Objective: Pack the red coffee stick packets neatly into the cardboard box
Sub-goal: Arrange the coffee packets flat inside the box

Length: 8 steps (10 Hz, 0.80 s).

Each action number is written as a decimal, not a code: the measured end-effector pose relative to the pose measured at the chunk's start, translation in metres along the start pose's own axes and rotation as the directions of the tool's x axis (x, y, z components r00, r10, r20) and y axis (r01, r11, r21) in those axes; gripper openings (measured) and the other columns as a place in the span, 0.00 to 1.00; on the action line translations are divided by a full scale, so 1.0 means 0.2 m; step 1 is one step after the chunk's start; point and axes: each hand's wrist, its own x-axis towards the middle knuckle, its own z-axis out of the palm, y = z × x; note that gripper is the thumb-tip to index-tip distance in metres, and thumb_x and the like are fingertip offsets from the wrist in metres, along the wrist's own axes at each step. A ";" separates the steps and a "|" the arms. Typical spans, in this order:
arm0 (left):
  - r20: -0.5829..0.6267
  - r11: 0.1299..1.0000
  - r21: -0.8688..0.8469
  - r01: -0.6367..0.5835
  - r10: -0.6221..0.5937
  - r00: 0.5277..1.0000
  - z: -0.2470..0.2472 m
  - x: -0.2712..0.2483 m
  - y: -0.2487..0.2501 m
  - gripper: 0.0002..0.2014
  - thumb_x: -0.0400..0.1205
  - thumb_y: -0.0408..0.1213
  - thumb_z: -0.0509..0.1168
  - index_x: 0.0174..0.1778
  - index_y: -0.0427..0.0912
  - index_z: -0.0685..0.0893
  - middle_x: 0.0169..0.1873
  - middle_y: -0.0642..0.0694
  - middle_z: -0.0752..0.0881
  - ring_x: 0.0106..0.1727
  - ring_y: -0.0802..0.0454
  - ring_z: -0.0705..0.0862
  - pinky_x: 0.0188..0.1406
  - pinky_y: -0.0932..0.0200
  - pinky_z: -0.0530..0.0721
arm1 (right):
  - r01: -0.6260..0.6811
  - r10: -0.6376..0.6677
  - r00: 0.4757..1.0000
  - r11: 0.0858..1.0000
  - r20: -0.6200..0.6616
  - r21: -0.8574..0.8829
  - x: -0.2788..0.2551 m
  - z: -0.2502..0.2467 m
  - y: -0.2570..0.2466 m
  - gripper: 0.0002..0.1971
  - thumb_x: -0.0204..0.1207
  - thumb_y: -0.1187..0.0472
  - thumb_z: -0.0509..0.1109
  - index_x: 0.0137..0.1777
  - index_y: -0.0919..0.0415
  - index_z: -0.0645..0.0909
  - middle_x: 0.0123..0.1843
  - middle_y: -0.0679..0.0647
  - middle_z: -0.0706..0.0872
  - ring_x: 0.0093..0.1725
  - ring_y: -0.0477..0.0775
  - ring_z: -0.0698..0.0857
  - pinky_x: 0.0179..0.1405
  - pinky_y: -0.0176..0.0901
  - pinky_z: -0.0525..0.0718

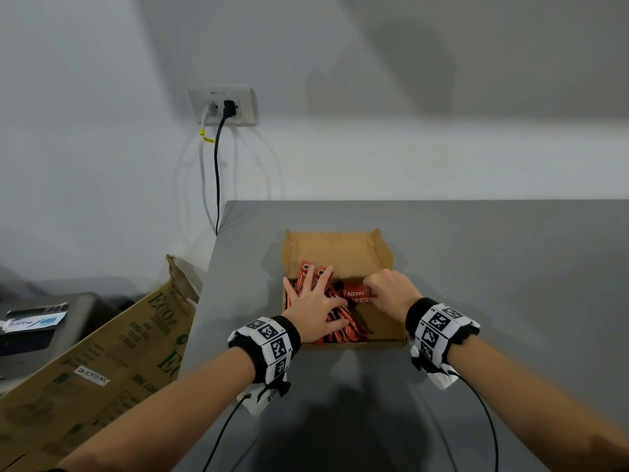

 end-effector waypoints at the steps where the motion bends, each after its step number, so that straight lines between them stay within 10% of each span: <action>1: -0.007 1.000 -0.005 0.001 -0.001 1.000 0.00 0.00 0.00 0.23 0.82 0.59 0.55 0.73 0.60 0.71 0.82 0.45 0.38 0.80 0.33 0.33 0.67 0.16 0.41 | -0.009 0.008 1.000 0.999 -0.022 -0.050 -0.02 0.01 0.03 0.08 0.76 0.68 0.63 0.50 0.61 0.81 0.51 0.55 0.85 0.54 0.59 0.81 0.53 0.49 0.76; 8: -0.007 1.000 0.015 0.001 -0.001 1.000 0.00 0.00 0.00 0.23 0.82 0.60 0.54 0.74 0.60 0.70 0.82 0.45 0.38 0.81 0.33 0.34 0.67 0.16 0.41 | -0.047 0.041 0.995 0.997 -0.095 -0.066 0.01 0.02 -0.07 0.09 0.77 0.54 0.66 0.52 0.57 0.77 0.54 0.51 0.84 0.57 0.57 0.80 0.56 0.51 0.70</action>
